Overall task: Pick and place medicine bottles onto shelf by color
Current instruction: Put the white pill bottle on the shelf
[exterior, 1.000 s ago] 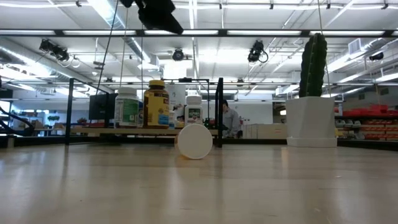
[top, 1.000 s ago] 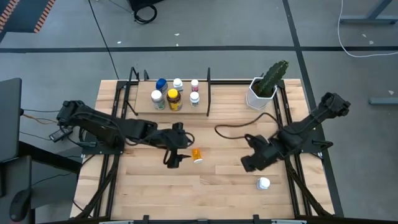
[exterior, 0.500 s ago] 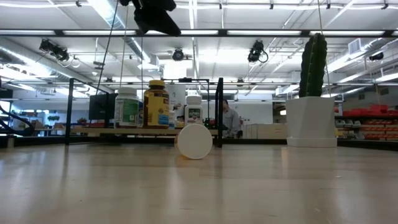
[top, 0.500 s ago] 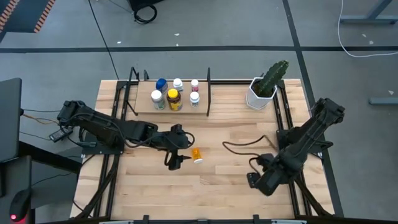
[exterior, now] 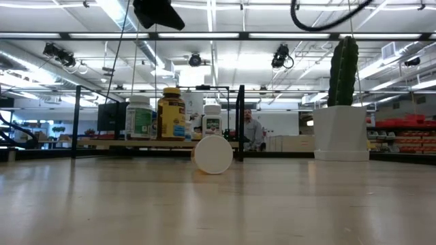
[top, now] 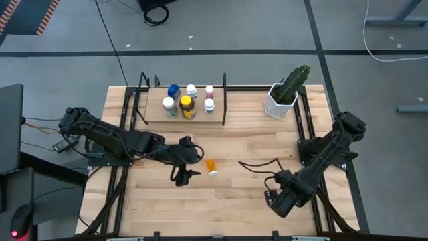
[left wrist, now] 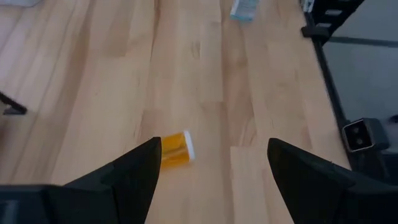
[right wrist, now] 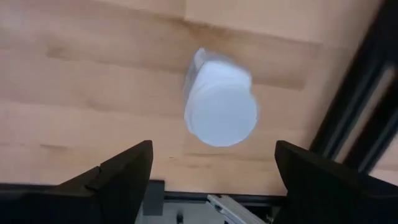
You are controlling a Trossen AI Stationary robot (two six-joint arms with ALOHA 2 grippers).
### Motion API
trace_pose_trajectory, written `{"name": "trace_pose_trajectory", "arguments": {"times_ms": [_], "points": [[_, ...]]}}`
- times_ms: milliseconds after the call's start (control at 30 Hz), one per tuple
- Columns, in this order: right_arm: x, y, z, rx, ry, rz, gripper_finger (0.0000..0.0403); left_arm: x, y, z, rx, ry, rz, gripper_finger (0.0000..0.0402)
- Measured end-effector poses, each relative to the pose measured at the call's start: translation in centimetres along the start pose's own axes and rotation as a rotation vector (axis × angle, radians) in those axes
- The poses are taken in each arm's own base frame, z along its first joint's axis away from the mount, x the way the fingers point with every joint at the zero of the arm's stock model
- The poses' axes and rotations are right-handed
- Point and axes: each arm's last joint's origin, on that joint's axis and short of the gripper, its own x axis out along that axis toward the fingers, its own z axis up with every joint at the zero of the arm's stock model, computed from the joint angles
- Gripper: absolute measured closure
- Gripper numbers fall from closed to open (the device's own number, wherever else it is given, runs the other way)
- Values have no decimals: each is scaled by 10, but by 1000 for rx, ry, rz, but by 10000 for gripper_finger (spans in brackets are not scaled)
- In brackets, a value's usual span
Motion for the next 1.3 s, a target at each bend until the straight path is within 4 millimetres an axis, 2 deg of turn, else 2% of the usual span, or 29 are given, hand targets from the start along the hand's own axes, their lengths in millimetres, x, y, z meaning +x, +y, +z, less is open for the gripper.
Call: {"name": "trace_pose_trajectory", "arguments": {"times_ms": [100, 333, 633, 1000, 1300], "points": [[14, 0, 2, -8, 27, 17, 59, -2, 1, 0, -13, 1, 2, 104], [28, -5, 9, -6, 0, -18, 64, -2, 1, 0, -27, 3, 2, 104], [44, -5, 13, -12, 21, 18, 107, -2, 5, 1, -56, -2, 23, 104], [40, -6, 14, -44, 28, 31, 162, -1, 5, 0, -52, 5, 32, 104], [17, -7, 31, -69, 20, 96, 212, 0, 17, -3, -64, 47, 98, 104]]}}
